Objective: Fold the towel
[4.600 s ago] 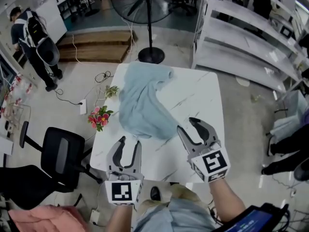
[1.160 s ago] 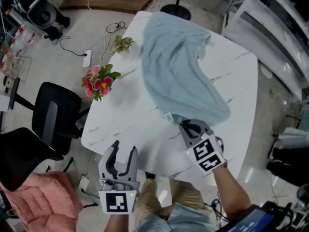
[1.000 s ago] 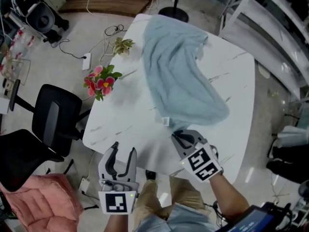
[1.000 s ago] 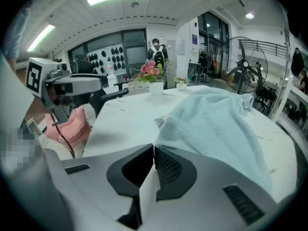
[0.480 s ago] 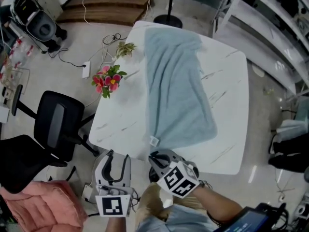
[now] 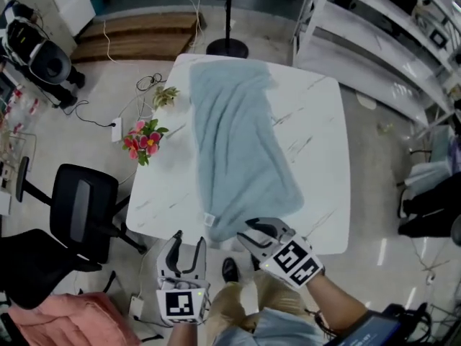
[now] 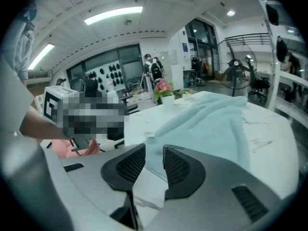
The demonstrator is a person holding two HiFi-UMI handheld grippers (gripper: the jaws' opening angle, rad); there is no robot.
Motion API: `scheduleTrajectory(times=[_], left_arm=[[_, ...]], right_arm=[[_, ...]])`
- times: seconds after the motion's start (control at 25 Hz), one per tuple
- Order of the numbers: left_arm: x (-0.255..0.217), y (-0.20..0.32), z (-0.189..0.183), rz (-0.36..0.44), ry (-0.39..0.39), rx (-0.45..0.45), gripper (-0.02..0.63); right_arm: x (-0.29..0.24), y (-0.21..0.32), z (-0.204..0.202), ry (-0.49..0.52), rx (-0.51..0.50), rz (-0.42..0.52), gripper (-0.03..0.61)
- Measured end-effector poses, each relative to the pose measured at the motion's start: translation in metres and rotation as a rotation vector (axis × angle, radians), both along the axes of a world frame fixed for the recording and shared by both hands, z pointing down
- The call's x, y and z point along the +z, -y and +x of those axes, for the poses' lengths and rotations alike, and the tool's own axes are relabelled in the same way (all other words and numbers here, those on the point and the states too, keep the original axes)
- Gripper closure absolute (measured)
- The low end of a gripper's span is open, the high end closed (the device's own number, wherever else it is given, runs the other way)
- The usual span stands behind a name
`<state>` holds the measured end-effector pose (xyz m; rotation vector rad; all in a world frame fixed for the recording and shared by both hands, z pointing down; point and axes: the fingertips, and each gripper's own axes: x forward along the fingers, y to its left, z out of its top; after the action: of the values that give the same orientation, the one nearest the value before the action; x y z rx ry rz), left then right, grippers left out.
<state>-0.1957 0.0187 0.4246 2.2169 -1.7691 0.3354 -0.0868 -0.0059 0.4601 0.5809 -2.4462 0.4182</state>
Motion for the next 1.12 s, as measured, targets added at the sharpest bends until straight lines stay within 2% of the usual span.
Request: scheduleTrajectory(times=[0.2, 0.32, 0.48, 0.68, 0.84, 1.12], left_arm=[[0.027, 0.018, 0.028, -0.045, 0.013, 0.003, 0.416], [0.047, 0.023, 0.032, -0.095, 0.04, -0.034, 0.407], [0.074, 0.019, 0.033, -0.169, 0.088, -0.092, 0.399], [0.09, 0.018, 0.035, -0.219, 0.122, -0.136, 0.399], [0.092, 0.021, 0.035, -0.222, 0.142, -0.174, 0.402], [0.093, 0.019, 0.058, -0.227, 0.147, -0.151, 0.405]], right_arm=[[0.01, 0.067, 0.123, -0.133, 0.247, 0.07, 0.443], [0.031, 0.087, 0.167, -0.177, 0.314, 0.039, 0.411], [0.057, 0.09, 0.176, -0.184, 0.283, -0.018, 0.391], [0.062, 0.09, 0.171, -0.175, 0.216, -0.018, 0.394], [0.064, 0.085, 0.163, -0.169, 0.141, -0.026, 0.523], [0.063, 0.071, 0.198, -0.18, 0.18, -0.039, 0.534]])
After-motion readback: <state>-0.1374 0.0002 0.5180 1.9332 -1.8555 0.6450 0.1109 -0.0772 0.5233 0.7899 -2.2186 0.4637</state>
